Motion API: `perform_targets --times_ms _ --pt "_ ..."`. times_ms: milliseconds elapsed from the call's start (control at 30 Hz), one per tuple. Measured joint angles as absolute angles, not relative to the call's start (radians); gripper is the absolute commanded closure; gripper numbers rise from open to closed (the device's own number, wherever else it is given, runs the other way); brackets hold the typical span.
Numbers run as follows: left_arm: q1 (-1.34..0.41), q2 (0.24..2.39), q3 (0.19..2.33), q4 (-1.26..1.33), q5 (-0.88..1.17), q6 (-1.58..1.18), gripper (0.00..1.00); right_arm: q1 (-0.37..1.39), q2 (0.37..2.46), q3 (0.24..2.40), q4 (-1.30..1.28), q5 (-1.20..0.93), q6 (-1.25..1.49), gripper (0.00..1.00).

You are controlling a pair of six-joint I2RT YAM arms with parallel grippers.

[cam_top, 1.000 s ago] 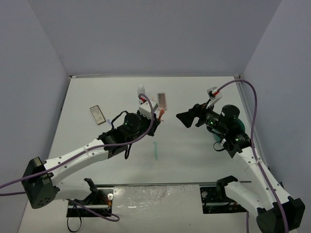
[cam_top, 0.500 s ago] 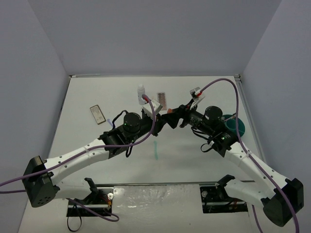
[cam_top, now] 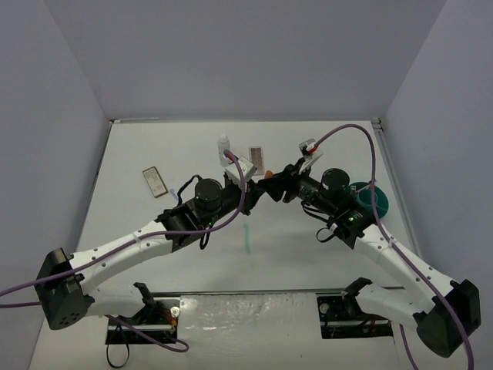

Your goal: Organize the makeup

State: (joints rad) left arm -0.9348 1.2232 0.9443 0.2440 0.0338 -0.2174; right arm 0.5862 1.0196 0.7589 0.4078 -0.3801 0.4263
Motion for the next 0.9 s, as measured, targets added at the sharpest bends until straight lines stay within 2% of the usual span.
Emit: perform_targets --times_ms 67,100,200,333,433,467,500,600,633,767,900 --pt "-0.935 1.223 0.944 0.246 0.029 -0.217 1.00 0.587 1.023 0.759 0.408 -0.381 0.424 0.81" --pt "-0.935 1.223 0.944 0.246 0.028 -0.217 1.00 0.588 1.026 0.759 0.408 -0.381 0.426 0.88" --pt "-0.935 1.223 0.944 0.244 0.024 -0.216 1.00 0.590 1.029 0.759 0.407 -0.382 0.425 0.96" --pt "-0.935 1.223 0.944 0.244 0.024 -0.216 0.94 0.591 1.029 0.759 0.407 -0.381 0.425 1.00" --pt "-0.935 1.224 0.944 0.240 0.023 -0.217 0.67 0.591 1.028 0.759 0.403 -0.374 0.417 1.00" --pt "-0.935 1.223 0.944 0.236 0.020 -0.218 0.53 0.591 1.027 0.759 0.395 -0.363 0.410 1.00" --pt "-0.935 1.223 0.944 0.234 0.019 -0.221 0.47 0.593 1.026 0.759 0.380 -0.347 0.400 1.00" --pt "-0.935 1.223 0.944 0.218 -0.007 -0.231 0.19 0.595 1.017 0.759 0.325 -0.279 0.366 1.00" --pt "-0.934 1.223 0.944 0.211 -0.016 -0.238 0.14 0.594 1.011 0.759 0.306 -0.252 0.355 1.00" --pt "-0.918 1.222 0.944 0.159 -0.057 -0.260 0.03 0.557 0.967 0.762 0.223 -0.137 0.312 1.00" --pt "-0.859 1.214 0.944 0.083 -0.080 -0.296 0.03 0.444 0.918 0.770 0.170 -0.053 0.288 1.00"
